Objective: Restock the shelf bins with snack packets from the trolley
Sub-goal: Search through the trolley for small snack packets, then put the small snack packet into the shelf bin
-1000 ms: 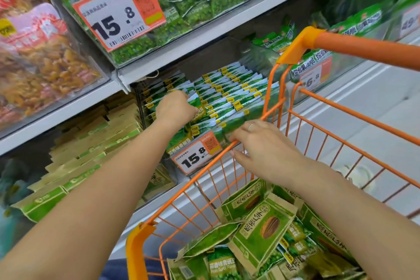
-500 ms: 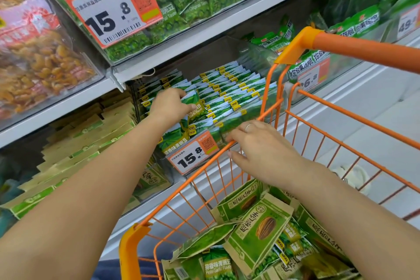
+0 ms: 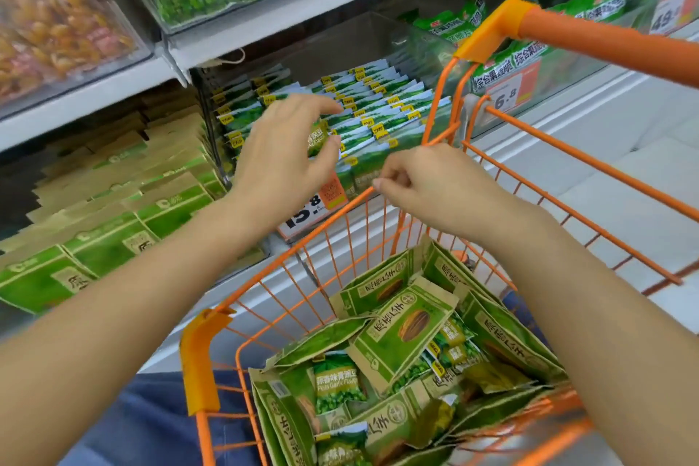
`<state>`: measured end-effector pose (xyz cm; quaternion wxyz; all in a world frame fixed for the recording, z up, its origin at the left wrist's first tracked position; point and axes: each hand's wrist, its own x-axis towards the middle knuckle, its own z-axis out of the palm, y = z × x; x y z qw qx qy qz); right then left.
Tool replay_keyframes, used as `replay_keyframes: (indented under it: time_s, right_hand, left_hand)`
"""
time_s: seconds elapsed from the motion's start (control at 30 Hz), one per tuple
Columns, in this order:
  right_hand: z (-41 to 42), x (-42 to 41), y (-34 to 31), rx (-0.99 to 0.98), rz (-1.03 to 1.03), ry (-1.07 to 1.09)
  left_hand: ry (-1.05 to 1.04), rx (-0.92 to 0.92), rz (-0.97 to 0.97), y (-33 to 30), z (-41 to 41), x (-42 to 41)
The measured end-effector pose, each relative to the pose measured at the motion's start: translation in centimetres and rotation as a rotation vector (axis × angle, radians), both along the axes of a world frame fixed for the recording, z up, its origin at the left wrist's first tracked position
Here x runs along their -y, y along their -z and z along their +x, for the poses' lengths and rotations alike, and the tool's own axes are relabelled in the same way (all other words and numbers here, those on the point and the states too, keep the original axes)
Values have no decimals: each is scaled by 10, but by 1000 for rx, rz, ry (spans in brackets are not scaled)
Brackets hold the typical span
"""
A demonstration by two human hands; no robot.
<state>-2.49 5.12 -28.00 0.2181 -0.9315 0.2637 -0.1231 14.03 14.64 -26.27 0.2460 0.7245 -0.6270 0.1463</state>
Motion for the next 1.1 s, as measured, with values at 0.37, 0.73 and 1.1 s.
replay_keyframes:
  time_s: [0.37, 0.73, 1.1]
  right_hand:
    - [-1, -6, 63, -1142, 450, -159]
    - [4, -12, 58, -826, 399, -182]
    - [5, -6, 43, -542, 520, -237]
  left_hand:
    - [392, 89, 1529, 103, -72, -82]
    - [309, 107, 1704, 127, -100, -95]
    - [384, 83, 1553, 113, -79, -87]
